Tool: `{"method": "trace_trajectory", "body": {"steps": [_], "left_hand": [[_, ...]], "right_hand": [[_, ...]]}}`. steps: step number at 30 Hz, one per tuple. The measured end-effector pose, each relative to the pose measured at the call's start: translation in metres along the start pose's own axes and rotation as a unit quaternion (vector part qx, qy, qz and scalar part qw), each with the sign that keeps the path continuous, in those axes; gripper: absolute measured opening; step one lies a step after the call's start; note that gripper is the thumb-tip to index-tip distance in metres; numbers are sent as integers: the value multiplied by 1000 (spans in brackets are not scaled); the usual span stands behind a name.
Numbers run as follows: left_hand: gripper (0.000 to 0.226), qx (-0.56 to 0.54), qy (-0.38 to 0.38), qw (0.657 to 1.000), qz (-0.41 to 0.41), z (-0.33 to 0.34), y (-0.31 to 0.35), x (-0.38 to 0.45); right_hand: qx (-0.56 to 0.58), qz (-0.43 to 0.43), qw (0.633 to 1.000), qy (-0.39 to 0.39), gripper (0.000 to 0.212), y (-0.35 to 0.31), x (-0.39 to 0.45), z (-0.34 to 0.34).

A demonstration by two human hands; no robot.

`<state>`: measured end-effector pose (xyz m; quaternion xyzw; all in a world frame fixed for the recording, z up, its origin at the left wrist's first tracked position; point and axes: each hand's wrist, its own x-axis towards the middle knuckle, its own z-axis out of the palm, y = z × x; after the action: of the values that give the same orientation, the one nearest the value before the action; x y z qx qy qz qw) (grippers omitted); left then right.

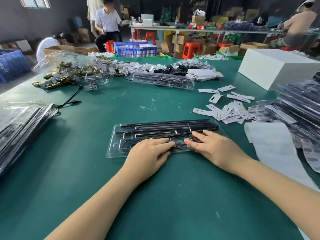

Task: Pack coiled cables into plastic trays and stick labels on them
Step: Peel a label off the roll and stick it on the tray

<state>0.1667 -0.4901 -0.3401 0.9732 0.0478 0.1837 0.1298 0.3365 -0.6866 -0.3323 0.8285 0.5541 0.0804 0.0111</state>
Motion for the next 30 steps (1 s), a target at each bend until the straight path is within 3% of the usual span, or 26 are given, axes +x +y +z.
{"method": "trace_trajectory", "body": {"steps": [3, 6, 9, 13, 18, 23, 24, 27, 28, 30], "left_hand": [[34, -11, -21, 999, -39, -1, -1, 4], [34, -4, -21, 998, -55, 0, -1, 7], [35, 3, -16, 998, -59, 1, 1, 6], [38, 15, -27, 998, -56, 8, 6, 10], [37, -10, -25, 998, -58, 10, 3, 13], [32, -4, 3, 998, -67, 12, 1, 13], [32, -5, 5, 998, -68, 12, 2, 13], [31, -9, 12, 998, -68, 12, 2, 13], [30, -9, 14, 998, -68, 12, 2, 13], [30, -6, 15, 998, -68, 12, 2, 12]], "right_hand": [[175, 25, 982, -61, 45, 11, 0, -4], [301, 95, 948, 44, 47, 20, 1, -16], [215, 203, 946, 129, 39, 43, 8, -15], [134, 329, 933, 67, 43, 79, 16, -15], [85, 337, 937, 37, 42, 100, 29, -19], [62, 306, 932, 182, 39, 100, 35, -30], [20, 343, 926, 154, 42, 102, 35, -33], [-71, 482, 862, -141, 78, 104, 32, -45], [-69, 482, 849, -203, 79, 106, 30, -46], [-55, 439, 863, -243, 55, 111, 24, -48]]}}
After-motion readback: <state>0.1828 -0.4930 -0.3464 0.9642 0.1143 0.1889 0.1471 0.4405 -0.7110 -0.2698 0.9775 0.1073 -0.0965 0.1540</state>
